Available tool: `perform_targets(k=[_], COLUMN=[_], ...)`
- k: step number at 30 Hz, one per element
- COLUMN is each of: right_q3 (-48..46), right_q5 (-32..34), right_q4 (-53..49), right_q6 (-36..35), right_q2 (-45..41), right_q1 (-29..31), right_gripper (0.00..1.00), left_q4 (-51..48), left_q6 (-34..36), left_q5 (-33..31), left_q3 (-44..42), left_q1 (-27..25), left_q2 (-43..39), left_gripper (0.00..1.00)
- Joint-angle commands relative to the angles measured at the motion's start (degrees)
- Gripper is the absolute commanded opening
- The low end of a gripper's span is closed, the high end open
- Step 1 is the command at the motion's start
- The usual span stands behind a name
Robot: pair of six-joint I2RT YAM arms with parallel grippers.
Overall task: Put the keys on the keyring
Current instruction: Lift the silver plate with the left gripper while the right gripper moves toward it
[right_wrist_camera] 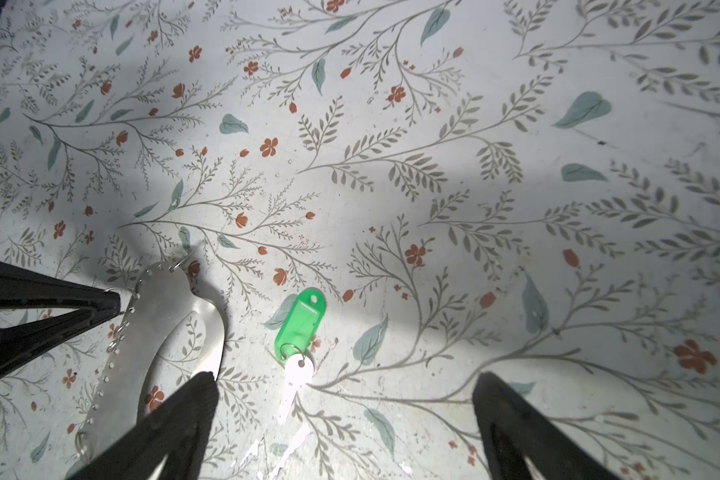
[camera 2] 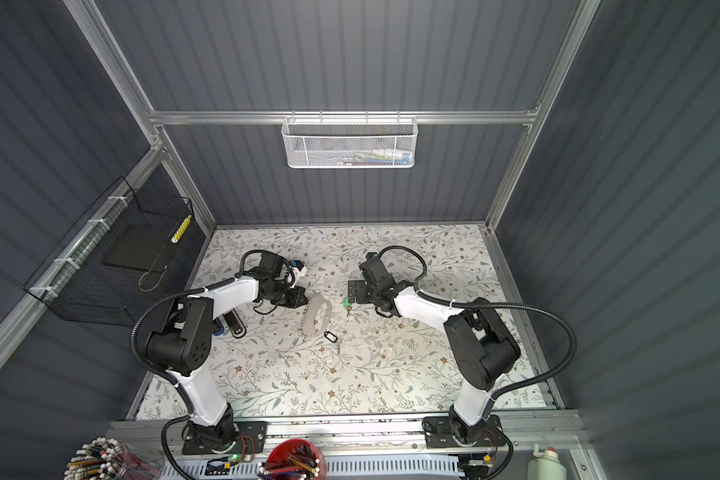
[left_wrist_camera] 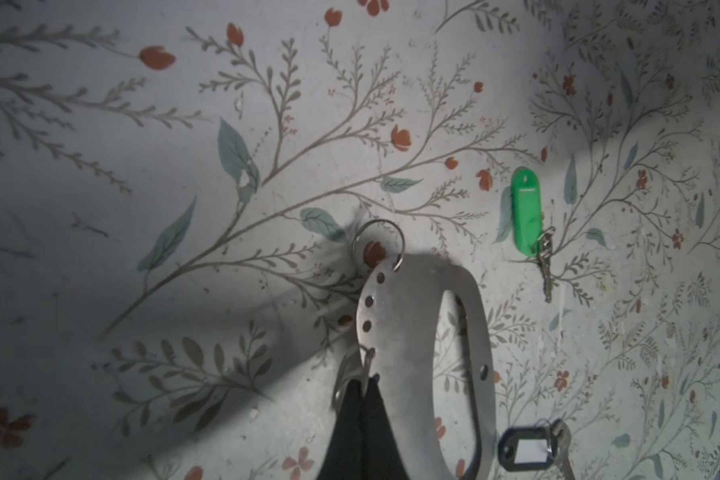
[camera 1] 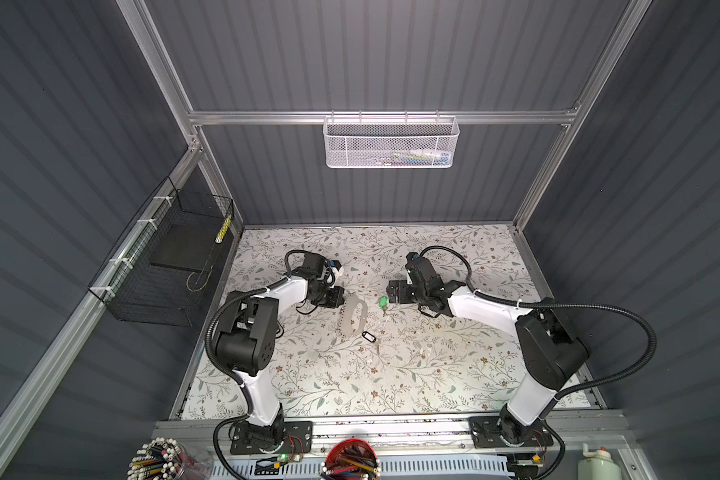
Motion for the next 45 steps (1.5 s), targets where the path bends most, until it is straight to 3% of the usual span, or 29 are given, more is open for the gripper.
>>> perform_targets(k=[1,6,12,19,22,33,36,45], right_q3=[-3.52,-8.19,-9.34,-11.23,-13.40,-20.67,-20.10,-17.29], right_q5=[2.57,-1.02,-2.23,-14.38,-18.47,-26.03,-28.34,-25.67], right_q4=[4.55,10.07,5.97,5.94,6.89,8.03,6.07,6.66], right_q6=[-0.86,-6.80,-18.65,-24.15,-28.60,-42.11,-43.79,-49.08], right_q2=[-4.77,-9.40,-17.09,-28.40,-31.49,-41.62,-41.84,-40.14], right_q1=[-0.04,0.02,0.24,0.37,0.40,0.56,1.08,2.37], right_gripper=[0.94,0.91,0.88,0.90,0.89,0.65,0.59,0.46], left_q4=[4.27,9.84,16.70,20.13,20.13,21.51,24.83,24.39], left_q6=[1.59,5.10,10.84,20.71,27.50,38.93,40.31,47.25], left_q5=[0.02,0.05,3.22,5.88,12.11,26.05,27.61,28.87], left_q3=[-3.40,-7.39,-10.66,-9.97,-9.34,-8.67,-9.76,-8.48], left_q1=[-2.15,-4.65,-6.74,-9.95,-10.08,-10.58,-11.00,-12.62], left_q2=[-5.73,-12.53,-19.68,-23.40,-24.29,-27.89,-28.79,-28.99], left_gripper=[0.00,0.00,0.00,0.00,0.00,0.00,0.00,0.00])
